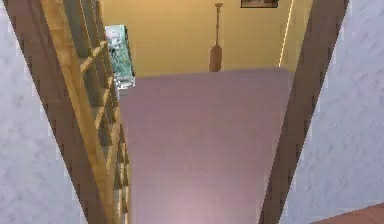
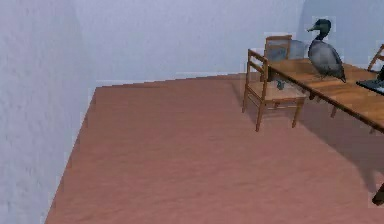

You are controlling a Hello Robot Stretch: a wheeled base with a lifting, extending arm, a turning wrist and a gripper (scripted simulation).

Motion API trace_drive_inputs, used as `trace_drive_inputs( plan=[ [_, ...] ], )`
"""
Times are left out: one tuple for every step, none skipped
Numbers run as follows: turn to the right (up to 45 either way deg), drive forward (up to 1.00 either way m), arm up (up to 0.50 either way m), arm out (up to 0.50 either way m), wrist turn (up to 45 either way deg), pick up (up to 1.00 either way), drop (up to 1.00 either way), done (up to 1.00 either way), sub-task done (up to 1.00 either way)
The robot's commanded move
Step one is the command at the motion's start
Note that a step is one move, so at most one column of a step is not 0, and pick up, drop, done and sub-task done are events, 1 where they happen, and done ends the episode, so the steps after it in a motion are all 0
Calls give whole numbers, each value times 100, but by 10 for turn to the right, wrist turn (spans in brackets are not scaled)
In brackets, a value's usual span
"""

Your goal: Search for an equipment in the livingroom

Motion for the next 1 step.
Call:
trace_drive_inputs(
  plan=[
    [0,100,0,0,0,0,0,0,0]
  ],
)
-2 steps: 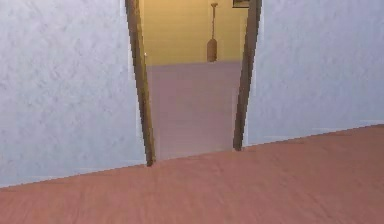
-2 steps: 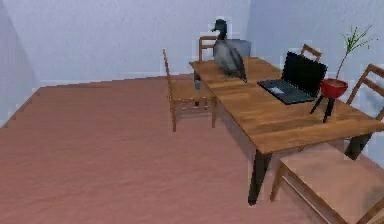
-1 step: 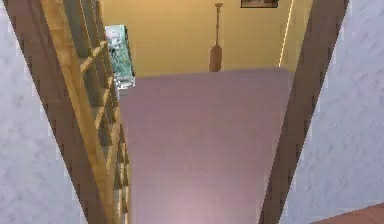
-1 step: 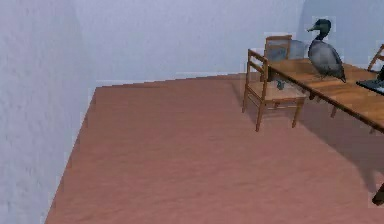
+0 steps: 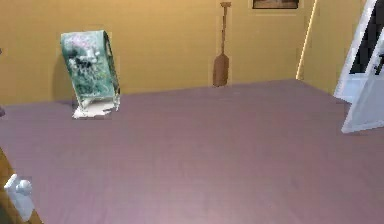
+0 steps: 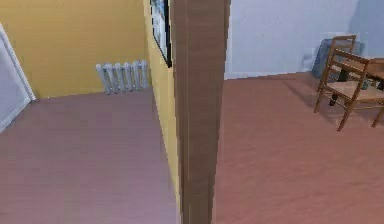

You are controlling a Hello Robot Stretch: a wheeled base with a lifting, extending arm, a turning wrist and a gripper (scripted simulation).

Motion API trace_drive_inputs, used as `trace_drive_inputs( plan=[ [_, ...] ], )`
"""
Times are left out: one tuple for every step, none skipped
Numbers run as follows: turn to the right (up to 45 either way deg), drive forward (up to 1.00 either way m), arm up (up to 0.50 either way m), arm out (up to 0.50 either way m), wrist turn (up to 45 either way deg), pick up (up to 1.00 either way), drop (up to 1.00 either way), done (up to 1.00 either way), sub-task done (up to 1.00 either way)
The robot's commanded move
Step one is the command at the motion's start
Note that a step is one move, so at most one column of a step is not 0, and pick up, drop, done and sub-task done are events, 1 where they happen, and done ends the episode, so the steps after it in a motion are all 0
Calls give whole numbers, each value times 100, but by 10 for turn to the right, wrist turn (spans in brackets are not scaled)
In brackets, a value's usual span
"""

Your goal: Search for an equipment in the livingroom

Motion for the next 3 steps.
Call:
trace_drive_inputs(
  plan=[
    [420,0,0,0,0,0,0,0,0],
    [30,0,0,0,0,0,0,0,0],
    [0,35,0,0,0,0,0,0,0]
  ],
)
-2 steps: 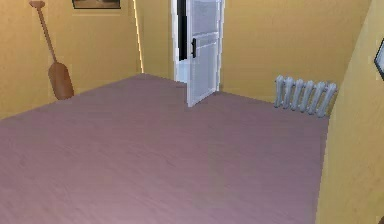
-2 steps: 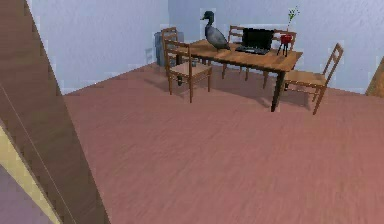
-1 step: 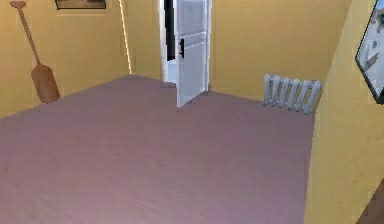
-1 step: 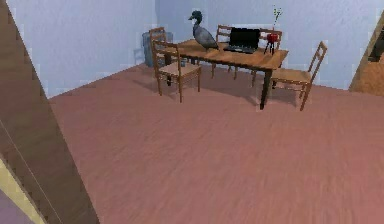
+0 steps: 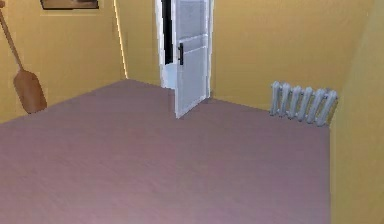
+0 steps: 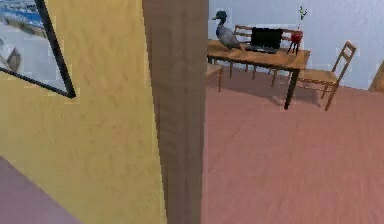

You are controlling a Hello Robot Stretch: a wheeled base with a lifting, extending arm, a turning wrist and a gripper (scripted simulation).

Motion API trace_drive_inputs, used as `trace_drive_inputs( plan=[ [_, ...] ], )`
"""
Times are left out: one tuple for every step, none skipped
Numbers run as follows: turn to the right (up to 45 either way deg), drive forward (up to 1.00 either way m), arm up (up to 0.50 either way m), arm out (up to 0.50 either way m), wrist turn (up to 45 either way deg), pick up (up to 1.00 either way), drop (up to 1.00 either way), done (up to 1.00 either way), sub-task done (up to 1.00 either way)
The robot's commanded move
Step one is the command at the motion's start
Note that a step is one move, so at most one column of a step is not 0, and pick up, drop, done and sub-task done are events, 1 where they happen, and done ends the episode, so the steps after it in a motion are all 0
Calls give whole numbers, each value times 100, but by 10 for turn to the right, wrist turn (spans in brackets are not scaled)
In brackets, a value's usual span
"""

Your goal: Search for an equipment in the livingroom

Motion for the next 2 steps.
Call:
trace_drive_inputs(
  plan=[
    [-120,0,0,0,0,0,0,0,0],
    [0,100,0,0,0,0,0,0,0]
  ],
)
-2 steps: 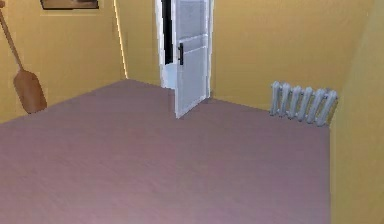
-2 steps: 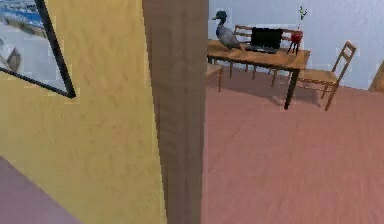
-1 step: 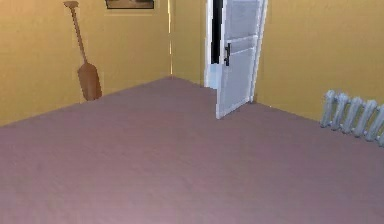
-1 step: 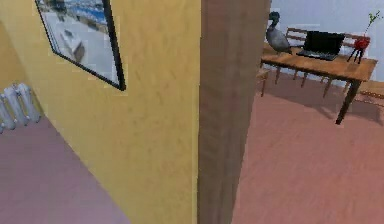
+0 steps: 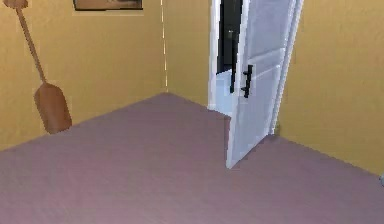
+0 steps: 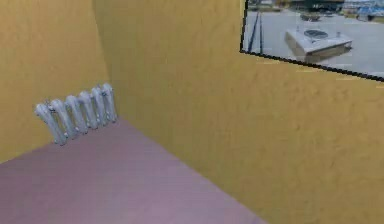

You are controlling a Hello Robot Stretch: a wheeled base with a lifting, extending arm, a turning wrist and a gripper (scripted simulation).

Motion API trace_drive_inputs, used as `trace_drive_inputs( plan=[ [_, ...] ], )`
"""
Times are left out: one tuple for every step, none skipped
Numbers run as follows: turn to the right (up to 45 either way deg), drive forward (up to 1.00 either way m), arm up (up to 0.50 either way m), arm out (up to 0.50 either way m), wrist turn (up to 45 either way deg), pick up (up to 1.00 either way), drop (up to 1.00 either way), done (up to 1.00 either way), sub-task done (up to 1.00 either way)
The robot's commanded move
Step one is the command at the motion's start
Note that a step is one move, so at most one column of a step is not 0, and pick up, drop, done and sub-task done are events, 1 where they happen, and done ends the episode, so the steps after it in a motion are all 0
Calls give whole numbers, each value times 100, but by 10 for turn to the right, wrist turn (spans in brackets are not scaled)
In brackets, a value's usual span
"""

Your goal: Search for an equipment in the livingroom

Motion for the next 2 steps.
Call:
trace_drive_inputs(
  plan=[
    [0,100,0,0,0,0,0,0,0],
    [0,80,0,0,0,0,0,0,0]
  ],
)
